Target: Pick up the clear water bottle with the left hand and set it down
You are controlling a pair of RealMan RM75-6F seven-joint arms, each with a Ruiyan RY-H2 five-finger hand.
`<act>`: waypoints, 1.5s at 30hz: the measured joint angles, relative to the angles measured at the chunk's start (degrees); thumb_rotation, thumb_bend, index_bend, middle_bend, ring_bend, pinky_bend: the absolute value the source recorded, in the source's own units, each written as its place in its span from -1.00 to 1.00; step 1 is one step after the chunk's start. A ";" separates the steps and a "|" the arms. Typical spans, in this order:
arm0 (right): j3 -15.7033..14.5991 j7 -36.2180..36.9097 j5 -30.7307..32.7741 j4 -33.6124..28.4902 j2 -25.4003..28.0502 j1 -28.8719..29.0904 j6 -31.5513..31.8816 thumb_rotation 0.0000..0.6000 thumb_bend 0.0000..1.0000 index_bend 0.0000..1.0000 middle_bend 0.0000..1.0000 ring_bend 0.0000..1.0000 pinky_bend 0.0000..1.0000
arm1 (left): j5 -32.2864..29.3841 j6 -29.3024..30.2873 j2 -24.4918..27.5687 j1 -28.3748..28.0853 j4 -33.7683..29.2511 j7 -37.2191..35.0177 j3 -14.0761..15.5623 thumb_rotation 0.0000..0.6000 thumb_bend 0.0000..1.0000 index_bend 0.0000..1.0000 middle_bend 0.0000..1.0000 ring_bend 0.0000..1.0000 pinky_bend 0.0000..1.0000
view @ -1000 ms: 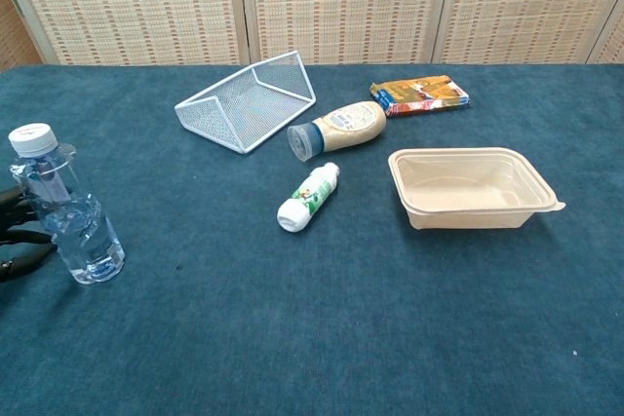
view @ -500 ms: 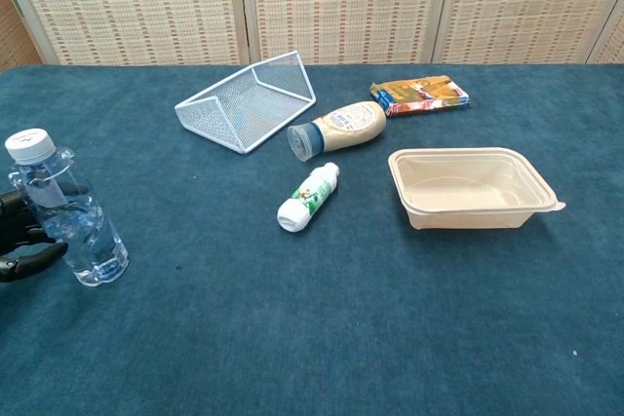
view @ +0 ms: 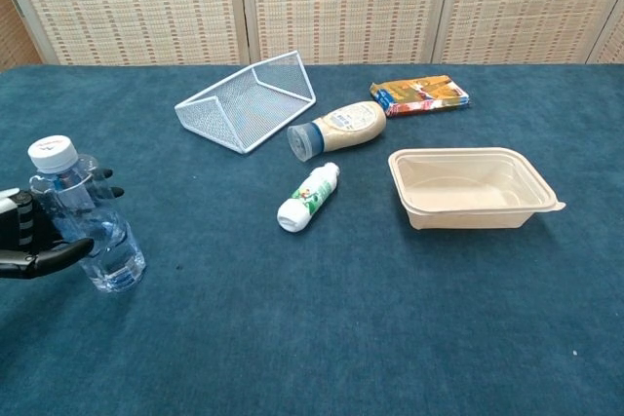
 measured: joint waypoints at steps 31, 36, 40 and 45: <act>-0.38 -0.29 0.69 -0.74 0.66 0.60 -1.95 1.00 -0.67 -1.00 -0.68 -1.00 -0.70 | -1.08 15.69 -9.66 1.51 7.74 27.06 -7.69 1.00 0.28 0.15 0.19 -0.03 0.06; -0.28 -0.47 0.94 -0.88 0.74 0.58 -1.97 1.00 -0.67 -1.00 -0.68 -1.00 -0.70 | 3.62 20.72 -10.12 0.04 15.98 44.52 -8.16 1.00 0.28 0.21 0.25 0.03 0.16; -0.34 -0.59 1.03 -0.99 0.79 0.61 -2.24 1.00 -0.67 -1.00 -0.68 -1.00 -0.70 | 5.07 22.31 -10.35 -0.44 21.77 52.22 -7.91 1.00 0.27 0.23 0.27 0.05 0.18; -0.62 -0.54 0.79 -1.13 0.98 0.66 -2.52 1.00 -0.67 -1.00 -0.68 -1.00 -0.70 | 4.65 21.94 -9.75 -0.52 18.35 47.28 -7.45 1.00 0.28 0.26 0.29 0.08 0.27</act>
